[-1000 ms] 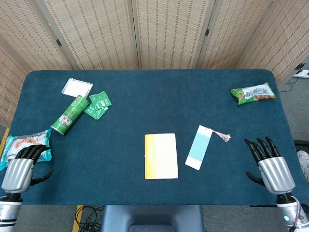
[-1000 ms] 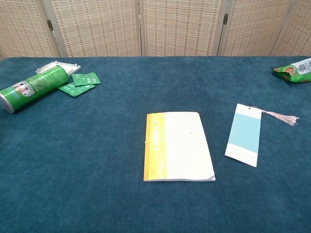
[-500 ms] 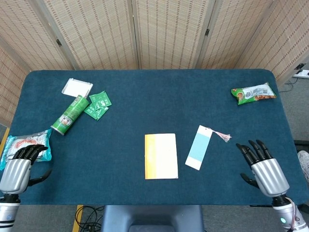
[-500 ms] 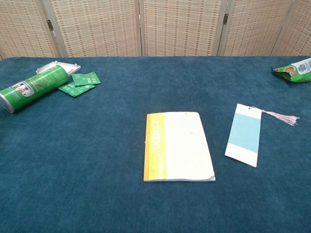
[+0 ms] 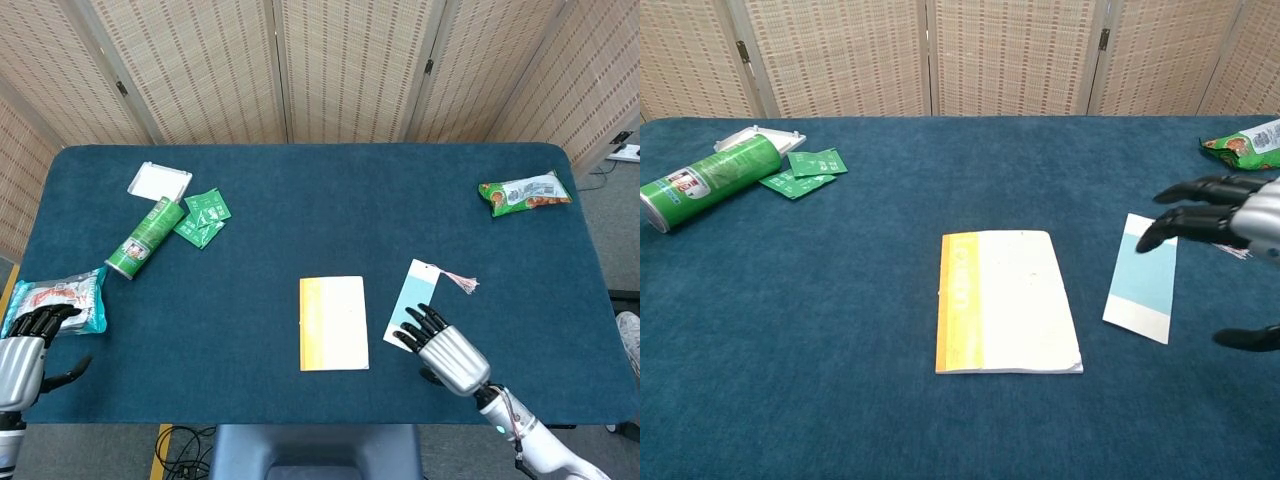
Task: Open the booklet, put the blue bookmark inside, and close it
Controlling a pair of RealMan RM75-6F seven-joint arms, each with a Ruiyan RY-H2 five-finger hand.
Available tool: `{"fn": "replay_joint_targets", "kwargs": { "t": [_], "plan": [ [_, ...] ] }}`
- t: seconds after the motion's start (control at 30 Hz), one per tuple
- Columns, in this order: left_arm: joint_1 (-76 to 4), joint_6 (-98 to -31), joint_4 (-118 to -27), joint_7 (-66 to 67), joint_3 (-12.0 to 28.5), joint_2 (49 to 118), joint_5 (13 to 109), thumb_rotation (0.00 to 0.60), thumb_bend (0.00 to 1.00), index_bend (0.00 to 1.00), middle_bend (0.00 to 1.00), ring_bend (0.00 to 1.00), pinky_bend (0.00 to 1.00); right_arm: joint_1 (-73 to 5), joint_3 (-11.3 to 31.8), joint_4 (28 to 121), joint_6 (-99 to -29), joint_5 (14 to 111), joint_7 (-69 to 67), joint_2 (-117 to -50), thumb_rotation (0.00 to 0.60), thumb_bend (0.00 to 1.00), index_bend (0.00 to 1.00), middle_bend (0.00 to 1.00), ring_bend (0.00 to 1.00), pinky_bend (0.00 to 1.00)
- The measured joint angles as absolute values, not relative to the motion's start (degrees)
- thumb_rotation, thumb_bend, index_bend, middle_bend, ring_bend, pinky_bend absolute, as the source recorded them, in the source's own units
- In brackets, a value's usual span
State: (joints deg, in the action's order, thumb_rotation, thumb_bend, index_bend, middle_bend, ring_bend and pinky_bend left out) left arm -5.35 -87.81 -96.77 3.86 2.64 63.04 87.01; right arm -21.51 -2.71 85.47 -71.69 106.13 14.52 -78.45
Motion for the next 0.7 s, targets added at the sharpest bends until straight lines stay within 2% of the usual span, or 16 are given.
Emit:
{"fn": "replay_joint_targets", "kwargs": {
  "t": [0.27, 0.7],
  "plan": [
    [-4.4, -88.3, -96.4, 3.2, 2.4, 62.6, 86.5, 0.600, 0.24, 0.29, 0.26, 0.21, 0.25, -27.0, -2.3, 76.9, -66.2, 107.0, 12.0, -87.8, 0.600, 0.06, 0.39, 0.31, 0.13, 0.16],
    [-4.2, -87.9, -95.3, 2.1, 2.5, 62.7, 86.1, 0.600, 0.24, 0.29, 0.26, 0.21, 0.25, -31.6, -2.2, 67.6, -65.5, 107.2, 9.0, -95.8, 0.600, 0.04, 0.43, 0.32, 0.15, 0.16]
  ]
}}
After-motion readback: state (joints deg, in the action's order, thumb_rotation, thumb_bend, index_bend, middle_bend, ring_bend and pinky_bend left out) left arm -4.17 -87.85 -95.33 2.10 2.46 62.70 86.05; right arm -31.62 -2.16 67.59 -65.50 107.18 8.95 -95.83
